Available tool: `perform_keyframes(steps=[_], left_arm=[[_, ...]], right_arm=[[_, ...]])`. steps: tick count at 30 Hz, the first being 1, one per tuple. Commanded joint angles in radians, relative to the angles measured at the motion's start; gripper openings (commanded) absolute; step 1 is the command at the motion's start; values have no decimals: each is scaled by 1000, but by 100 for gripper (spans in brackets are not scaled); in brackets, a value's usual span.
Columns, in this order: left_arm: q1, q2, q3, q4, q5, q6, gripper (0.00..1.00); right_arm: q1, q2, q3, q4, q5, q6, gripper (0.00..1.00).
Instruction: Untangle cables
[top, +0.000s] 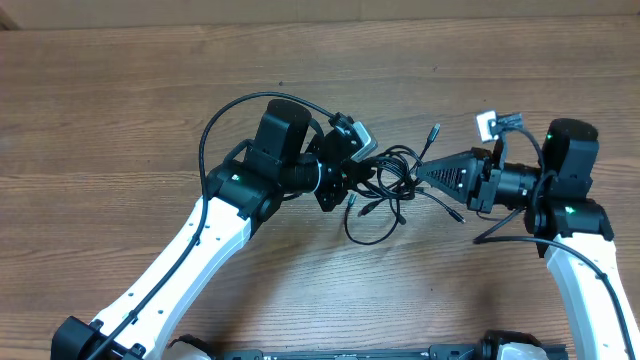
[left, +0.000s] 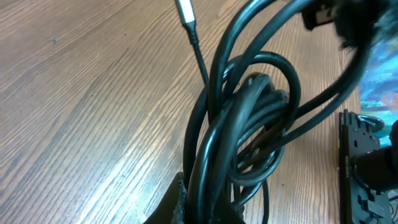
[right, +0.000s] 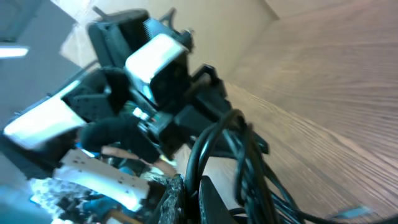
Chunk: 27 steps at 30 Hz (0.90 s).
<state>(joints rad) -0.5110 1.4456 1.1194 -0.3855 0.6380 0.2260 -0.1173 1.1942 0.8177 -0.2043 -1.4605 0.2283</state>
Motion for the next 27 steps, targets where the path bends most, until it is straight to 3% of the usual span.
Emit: perform_keyframes(steps=[1,8,11,18,19,20,22,27], left_arm=[[13,-1,11,-17,-99,-19,4],[13,-1,11,-72,-95,21,4],[13,-1,11,-73,-94,21,4],[14,-2,11,-71,-39,13,4],[15,-2,11,-68,-25,13,4],[16,-2,11,-65,-14,13,4],[20,-3,11,-60,9,13,4],[35,-11,11,-59,17,13,4]], right_arm=[[-2,-8,14,104,-109,278,4],[-2,-8,14,560,-104,776,4],[-2,-8,14,661,-101,785,5],[-2,-3,13,651,-83,648,28],[-3,1,13,638,-77,636,34],[-3,5,13,617,-64,625,47],[-3,17,13,576,-32,602,100],[-3,63,13,446,106,547,100]])
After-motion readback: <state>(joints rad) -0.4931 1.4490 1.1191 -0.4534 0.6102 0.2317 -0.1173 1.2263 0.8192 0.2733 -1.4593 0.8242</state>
